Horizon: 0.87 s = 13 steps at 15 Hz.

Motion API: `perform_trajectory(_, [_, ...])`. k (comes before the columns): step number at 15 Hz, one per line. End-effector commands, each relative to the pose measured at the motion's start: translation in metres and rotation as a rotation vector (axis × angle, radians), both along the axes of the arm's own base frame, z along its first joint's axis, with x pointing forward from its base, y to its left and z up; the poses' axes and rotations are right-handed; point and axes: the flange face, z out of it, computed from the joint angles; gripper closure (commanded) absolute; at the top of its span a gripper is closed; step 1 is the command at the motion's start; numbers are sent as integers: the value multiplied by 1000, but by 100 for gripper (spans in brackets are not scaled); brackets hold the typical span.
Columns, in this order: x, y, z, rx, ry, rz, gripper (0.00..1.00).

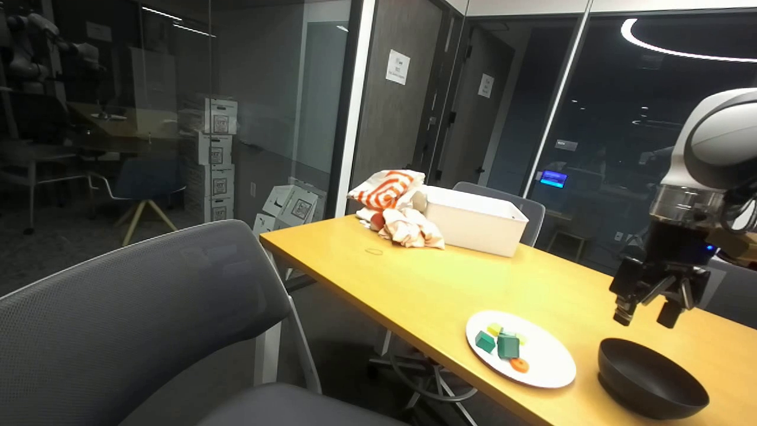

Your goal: Pour the contents from the bowl onto the white plate

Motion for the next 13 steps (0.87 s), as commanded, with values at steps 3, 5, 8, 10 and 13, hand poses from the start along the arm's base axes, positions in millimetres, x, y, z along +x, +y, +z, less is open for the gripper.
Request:
perform_trajectory(3, [10, 10, 5, -8, -153, 116, 0])
perform_trajectory(5, [12, 9, 9, -12, -204, 135, 0])
perform_trajectory(8, [12, -2, 9, 7, -216, 137, 0])
perform_trajectory(10, [17, 4, 4, -7, -189, 123, 0])
perform_trajectory(13, [16, 1, 3, -6, -187, 125, 0])
